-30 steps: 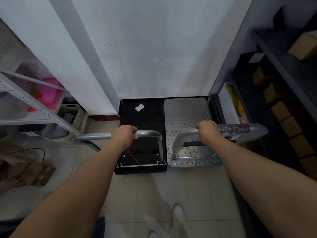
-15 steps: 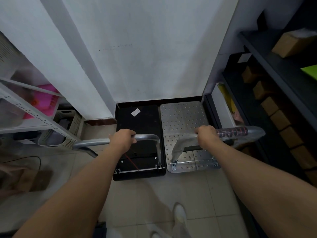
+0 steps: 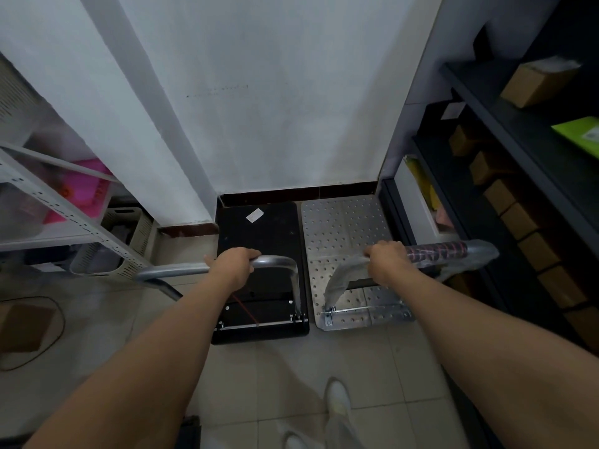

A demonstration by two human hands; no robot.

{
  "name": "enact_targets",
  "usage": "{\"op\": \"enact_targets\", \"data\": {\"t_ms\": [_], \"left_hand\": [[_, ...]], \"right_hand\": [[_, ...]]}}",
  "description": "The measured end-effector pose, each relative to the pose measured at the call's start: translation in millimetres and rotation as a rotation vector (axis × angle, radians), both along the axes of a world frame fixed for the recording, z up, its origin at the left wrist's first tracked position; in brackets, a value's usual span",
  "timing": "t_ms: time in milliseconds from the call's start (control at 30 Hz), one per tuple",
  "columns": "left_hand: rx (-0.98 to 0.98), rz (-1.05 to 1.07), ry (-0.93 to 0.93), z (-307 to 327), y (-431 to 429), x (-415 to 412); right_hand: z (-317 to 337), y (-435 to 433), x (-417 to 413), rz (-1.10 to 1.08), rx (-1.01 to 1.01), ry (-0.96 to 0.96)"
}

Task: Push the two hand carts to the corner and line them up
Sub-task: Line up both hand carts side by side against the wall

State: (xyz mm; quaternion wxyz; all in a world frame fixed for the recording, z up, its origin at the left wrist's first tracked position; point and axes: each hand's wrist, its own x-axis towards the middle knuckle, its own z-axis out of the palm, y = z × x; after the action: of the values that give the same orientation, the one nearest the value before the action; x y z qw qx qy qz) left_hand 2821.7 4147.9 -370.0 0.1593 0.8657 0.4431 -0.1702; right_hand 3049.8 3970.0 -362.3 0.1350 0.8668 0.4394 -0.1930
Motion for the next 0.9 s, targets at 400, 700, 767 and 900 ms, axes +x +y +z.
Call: {"op": "enact_targets", "data": {"t_ms": [400,700,767,900], "left_hand": [[0.045,0.017,-0.07,1.0,4.0,-35.1],[0.025,0.117,-0.148,-1.8,26.5,-74.1],[0.023,0.106,-0.138,-0.6,34.4,-75.9],[0.049,0.068,-0.115,0.1,47.8,-78.7]], "right_hand": [[32.4,83.0,-118.7,0.136,0.367,0.408],[12.1,100.6,-143.4,0.176,0.285,0.397],[11.4,105.4,-143.9,0.186,0.282,0.4],[7.7,114.5,-143.7,0.193,0.276,0.396]]}}
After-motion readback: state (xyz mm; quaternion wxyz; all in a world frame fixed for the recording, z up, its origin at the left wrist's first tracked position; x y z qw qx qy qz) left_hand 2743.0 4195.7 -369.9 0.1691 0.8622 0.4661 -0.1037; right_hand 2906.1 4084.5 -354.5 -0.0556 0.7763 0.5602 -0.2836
